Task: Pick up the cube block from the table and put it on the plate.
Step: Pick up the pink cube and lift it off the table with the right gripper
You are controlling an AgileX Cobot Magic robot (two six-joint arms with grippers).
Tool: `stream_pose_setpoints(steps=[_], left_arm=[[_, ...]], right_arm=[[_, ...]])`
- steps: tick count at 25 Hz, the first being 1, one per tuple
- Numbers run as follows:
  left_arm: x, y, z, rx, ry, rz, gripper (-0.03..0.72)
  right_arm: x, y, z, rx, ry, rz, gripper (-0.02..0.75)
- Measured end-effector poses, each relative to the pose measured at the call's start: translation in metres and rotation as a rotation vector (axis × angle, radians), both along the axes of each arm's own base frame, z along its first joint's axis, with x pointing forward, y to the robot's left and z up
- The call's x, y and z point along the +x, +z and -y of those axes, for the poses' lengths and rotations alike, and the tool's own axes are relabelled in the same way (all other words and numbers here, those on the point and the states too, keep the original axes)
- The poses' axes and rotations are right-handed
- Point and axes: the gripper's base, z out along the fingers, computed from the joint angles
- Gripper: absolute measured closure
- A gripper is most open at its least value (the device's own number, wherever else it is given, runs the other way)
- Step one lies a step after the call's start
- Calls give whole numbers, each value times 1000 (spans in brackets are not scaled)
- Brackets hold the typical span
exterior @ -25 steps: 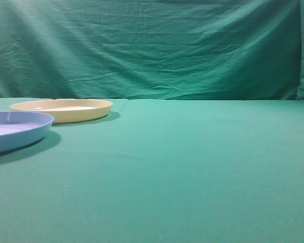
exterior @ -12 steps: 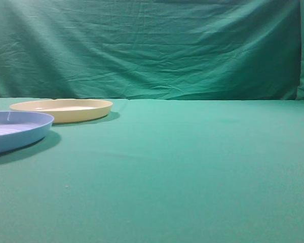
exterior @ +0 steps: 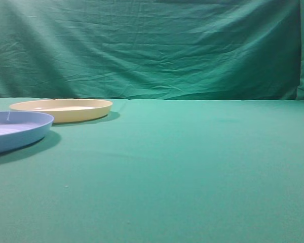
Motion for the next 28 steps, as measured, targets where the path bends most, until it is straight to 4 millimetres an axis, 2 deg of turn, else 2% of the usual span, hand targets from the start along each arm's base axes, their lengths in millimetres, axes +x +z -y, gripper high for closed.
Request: stream_pose_setpoints(steps=[2,4,10,12,13,15,16,23,24,26,28], left_arm=[[0,0,0,0,0,0,688],[0,0,0,0,0,0,688],[0,0,0,0,0,0,688],[0,0,0,0,0,0,688],[0,0,0,0,0,0,688],[0,0,0,0,0,0,688],[0,0,0,0,0,0,688],[0,0,0,0,0,0,688],[0,0,0,0,0,0,688],[0,0,0,0,0,0,688],[0,0,0,0,0,0,688]], right_arm=[[6,-12,-12,-32,101,-19,738],[12,-22,-20,-37,128,-23,643],[29,-44,-23,-24,62,-46,216],[33,-48,-24,-13,22,-43,120],[36,-49,-24,-8,6,-33,96],[40,-53,-24,-7,-10,-24,110],[42,-56,-24,-8,-15,-21,69],[53,-78,-25,-23,-41,-28,86],[55,-80,-25,-26,-43,-29,132],[56,-87,-25,-32,-46,-41,141],[58,-90,-26,-34,-48,-43,249]])
